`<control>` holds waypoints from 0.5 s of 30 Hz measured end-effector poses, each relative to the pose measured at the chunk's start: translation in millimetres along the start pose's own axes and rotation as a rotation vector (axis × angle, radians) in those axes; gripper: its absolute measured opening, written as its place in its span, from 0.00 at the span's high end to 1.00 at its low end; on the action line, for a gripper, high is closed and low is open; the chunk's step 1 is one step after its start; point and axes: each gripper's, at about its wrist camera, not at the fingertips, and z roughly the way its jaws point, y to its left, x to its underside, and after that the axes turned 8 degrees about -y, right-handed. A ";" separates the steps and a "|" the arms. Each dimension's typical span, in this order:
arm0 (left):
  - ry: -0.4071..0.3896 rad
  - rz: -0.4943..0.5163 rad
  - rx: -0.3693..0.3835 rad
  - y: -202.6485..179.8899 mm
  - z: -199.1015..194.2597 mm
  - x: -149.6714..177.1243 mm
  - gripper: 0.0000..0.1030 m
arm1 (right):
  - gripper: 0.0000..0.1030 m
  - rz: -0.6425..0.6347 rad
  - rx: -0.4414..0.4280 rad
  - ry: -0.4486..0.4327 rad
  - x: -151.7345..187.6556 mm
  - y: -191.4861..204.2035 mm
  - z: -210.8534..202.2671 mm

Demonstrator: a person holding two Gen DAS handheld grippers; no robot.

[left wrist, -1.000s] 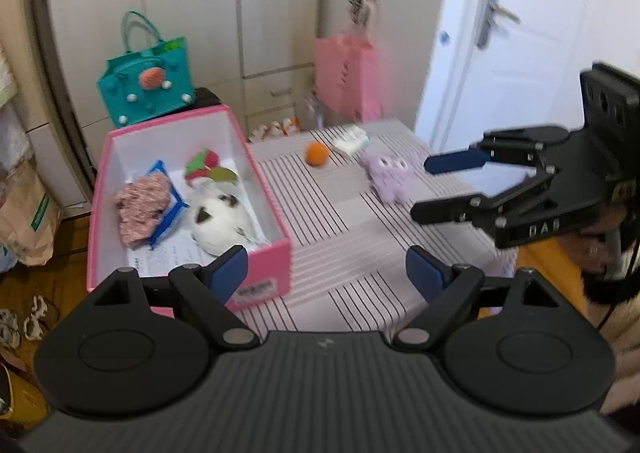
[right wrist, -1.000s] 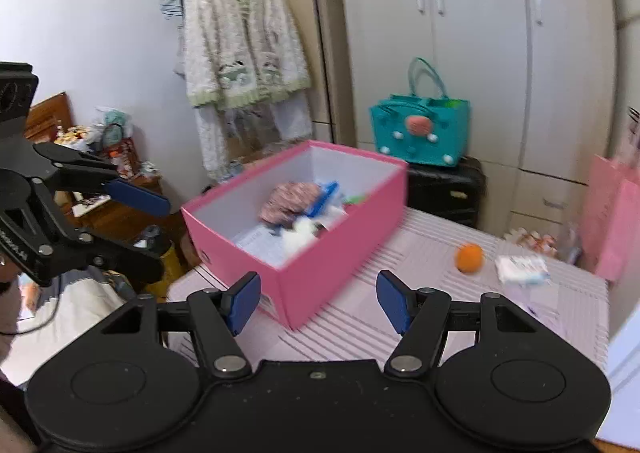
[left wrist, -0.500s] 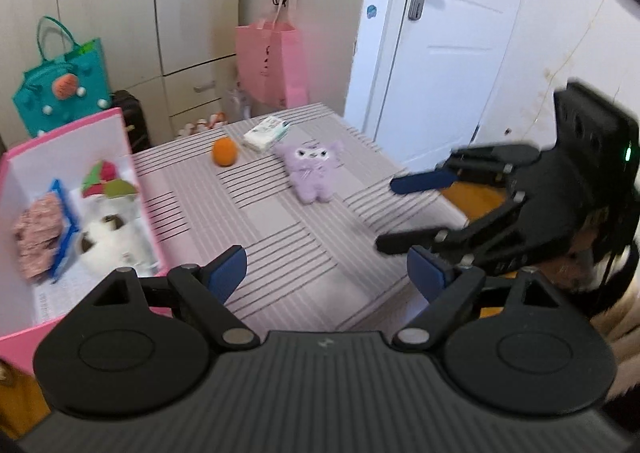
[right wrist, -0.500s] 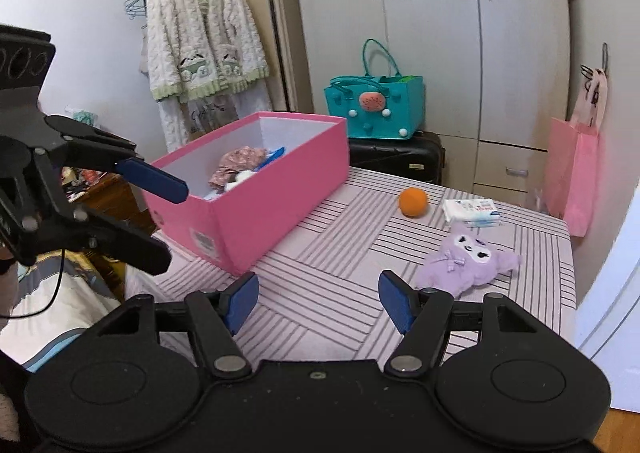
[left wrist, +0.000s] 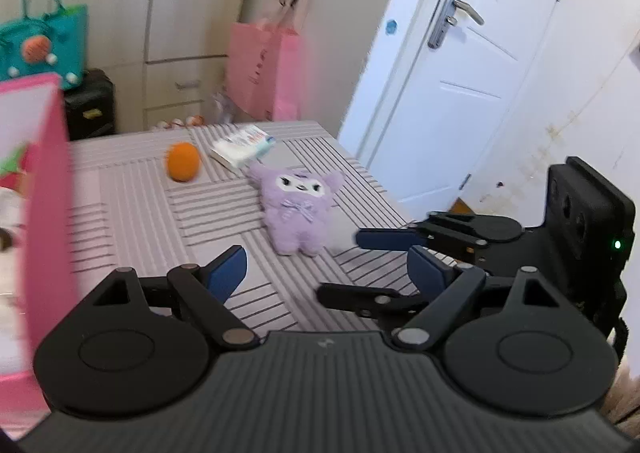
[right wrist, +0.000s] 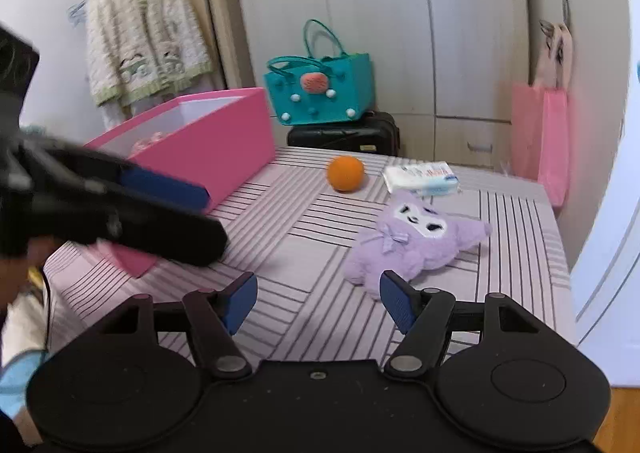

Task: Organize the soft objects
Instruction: 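Move both grippers back toward the purple plush toy, then close the left gripper on the purple plush toy's body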

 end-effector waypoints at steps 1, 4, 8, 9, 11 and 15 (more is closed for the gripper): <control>-0.004 -0.005 -0.010 0.8 7.7 2.1 0.16 | 0.29 0.016 -0.002 0.000 2.4 -5.2 4.5; -0.045 -0.043 -0.001 5.5 26.9 4.1 0.16 | 0.29 0.046 0.039 0.004 7.7 -14.6 16.0; -0.070 -0.042 -0.067 7.2 49.1 4.9 0.17 | 0.20 0.001 0.104 0.006 11.3 -16.4 26.2; -0.068 -0.048 -0.074 8.0 55.8 4.3 0.17 | 0.19 -0.007 0.113 0.005 11.3 -16.6 27.8; -0.053 -0.068 -0.080 11.4 68.5 1.7 0.18 | 0.19 -0.027 0.130 0.007 11.1 -15.6 32.2; -0.008 -0.076 -0.124 7.8 97.7 -3.5 0.22 | 0.19 -0.067 0.166 0.024 10.2 -14.3 46.5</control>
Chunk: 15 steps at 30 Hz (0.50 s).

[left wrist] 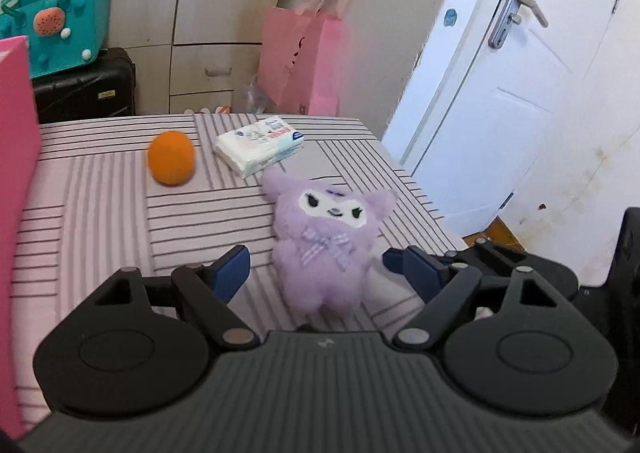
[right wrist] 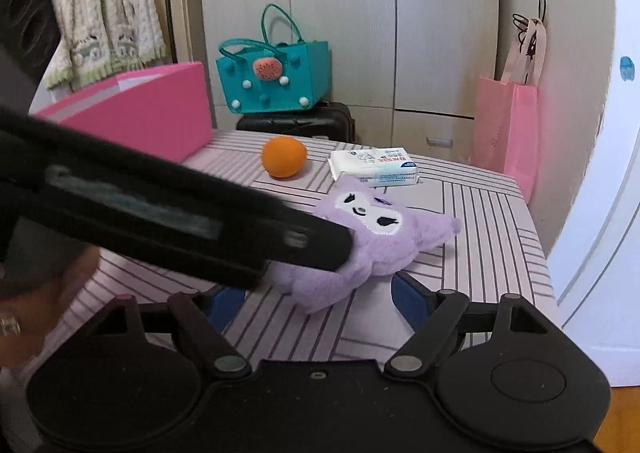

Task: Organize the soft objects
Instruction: 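Close the left gripper on the purple plush toy's body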

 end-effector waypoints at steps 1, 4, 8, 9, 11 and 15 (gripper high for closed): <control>0.005 -0.014 0.006 0.2 2.9 -1.3 0.24 | 0.19 -0.014 0.017 0.008 -0.9 1.5 3.9; 0.020 -0.069 0.010 7.0 10.5 -4.1 0.27 | 0.19 -0.053 0.041 0.014 -1.1 1.1 12.5; 0.025 -0.106 -0.026 16.9 17.0 -4.3 0.30 | 0.19 0.051 -0.015 0.027 -4.1 -14.3 18.1; 0.026 -0.115 -0.029 19.1 18.5 -4.7 0.35 | 0.19 0.074 -0.024 0.037 -5.3 -17.9 19.9; 0.035 -0.109 -0.021 19.3 22.4 -4.6 0.46 | 0.19 0.070 -0.023 0.037 -7.0 -18.9 21.1; 0.068 -0.128 0.011 18.3 27.8 1.2 0.53 | 0.19 0.048 -0.016 0.040 -6.4 -14.7 24.2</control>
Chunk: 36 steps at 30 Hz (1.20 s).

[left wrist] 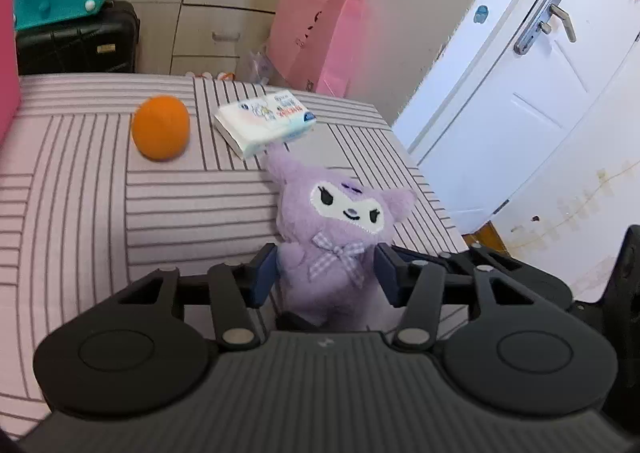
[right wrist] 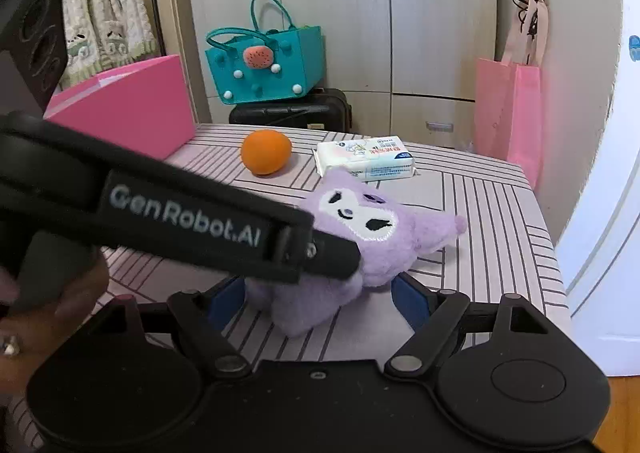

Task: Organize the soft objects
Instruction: 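Close the left gripper on the purple plush toy's body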

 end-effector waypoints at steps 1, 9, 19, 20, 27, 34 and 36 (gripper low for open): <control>-0.002 -0.002 0.001 -0.5 -0.1 0.9 0.53 | 0.19 0.004 0.003 -0.001 0.7 -0.3 0.9; -0.010 -0.053 0.015 2.8 3.0 4.7 0.63 | 0.45 0.030 0.020 -0.033 2.0 -4.6 -0.4; -0.026 -0.017 0.002 -6.6 -6.8 11.0 0.65 | 0.50 0.094 0.008 -0.041 5.1 -5.1 -8.1; -0.027 -0.014 0.007 -7.7 -9.3 11.4 0.65 | 0.50 0.121 0.008 -0.032 3.7 -5.9 -10.8; -0.018 0.036 0.005 -19.2 -31.0 22.2 0.65 | 0.50 0.173 -0.009 -0.033 10.8 4.7 -30.5; 0.004 0.023 0.030 -17.6 -54.4 33.4 0.66 | 0.50 0.142 -0.030 -0.003 15.3 20.8 -49.8; 0.009 0.018 0.034 -16.9 -61.7 37.8 0.66 | 0.50 0.130 -0.033 0.003 17.2 27.2 -55.5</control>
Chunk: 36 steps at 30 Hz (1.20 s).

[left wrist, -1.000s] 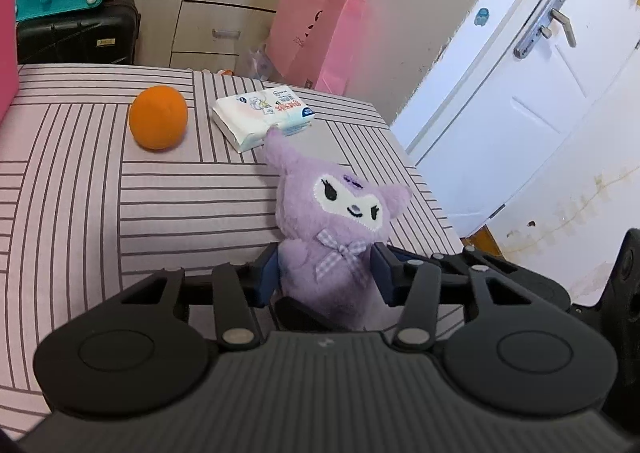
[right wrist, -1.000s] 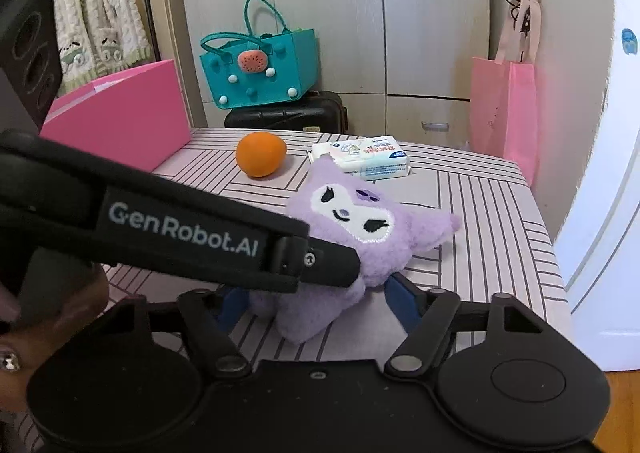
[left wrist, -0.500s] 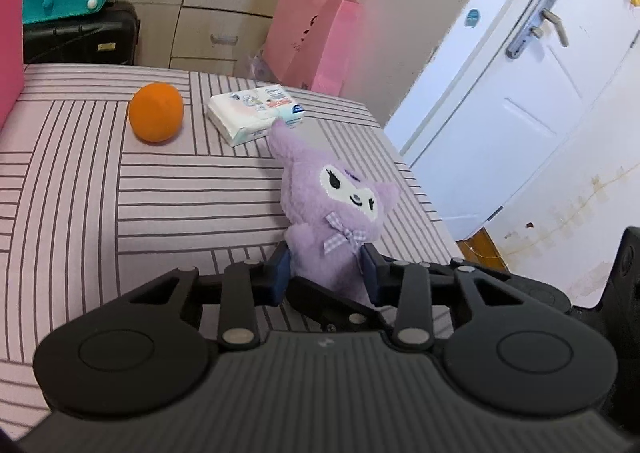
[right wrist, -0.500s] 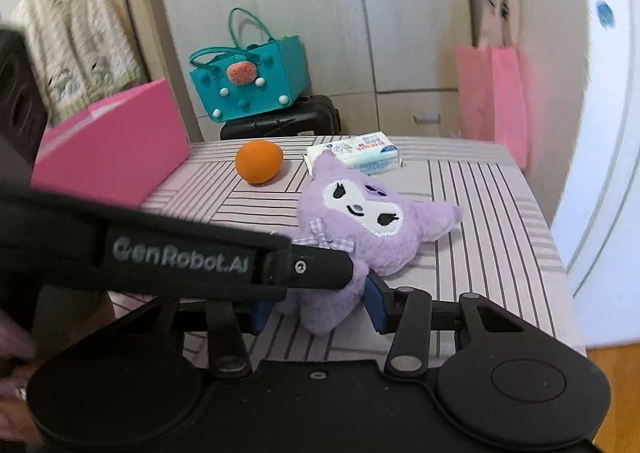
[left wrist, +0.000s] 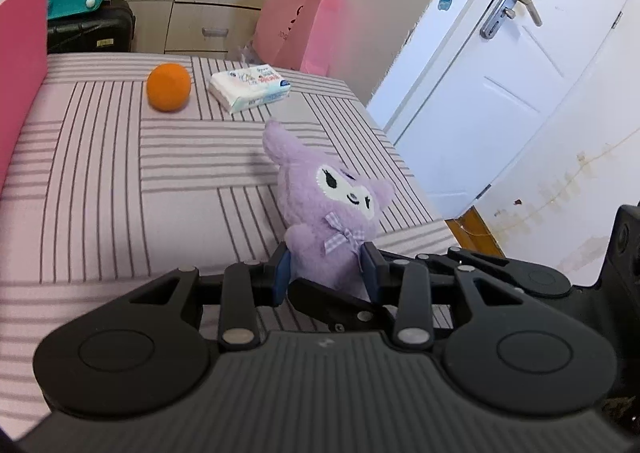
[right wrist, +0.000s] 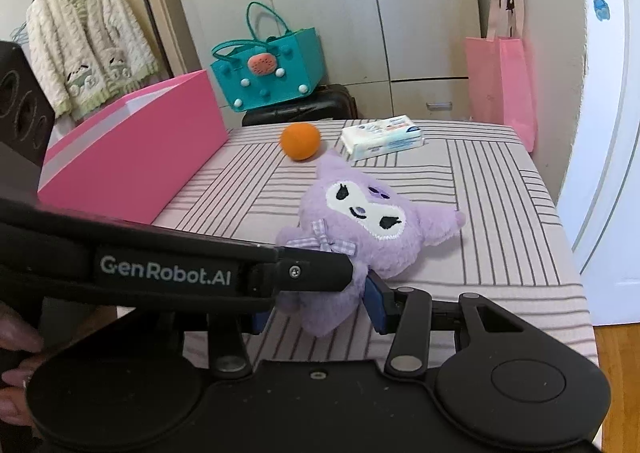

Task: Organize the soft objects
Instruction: 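Close the left gripper on the purple plush toy's body, then lift the purple plush with the left gripper and carry it over the box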

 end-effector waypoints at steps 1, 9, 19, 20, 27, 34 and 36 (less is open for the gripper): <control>0.002 0.000 0.001 0.2 -3.8 2.3 0.66 | 0.50 -0.007 -0.002 0.003 1.7 2.9 -3.1; 0.025 -0.011 0.023 4.7 -40.9 16.4 0.66 | 0.49 -0.044 -0.036 0.037 8.3 31.5 -26.1; 0.089 -0.006 0.028 13.8 -91.5 23.9 0.66 | 0.49 -0.103 -0.117 0.091 10.6 70.8 -48.0; 0.097 -0.007 0.029 14.4 -96.3 23.8 0.66 | 0.49 -0.094 -0.127 0.096 10.1 73.8 -50.8; 0.140 -0.009 0.009 19.5 -134.8 20.5 0.66 | 0.49 -0.157 -0.205 0.111 3.1 105.5 -65.5; 0.157 -0.002 -0.065 26.6 -176.8 15.6 0.66 | 0.48 -0.226 -0.288 0.123 -6.1 144.6 -71.2; 0.153 0.004 -0.081 29.1 -190.4 14.3 0.66 | 0.48 -0.260 -0.313 0.118 -9.6 157.1 -73.8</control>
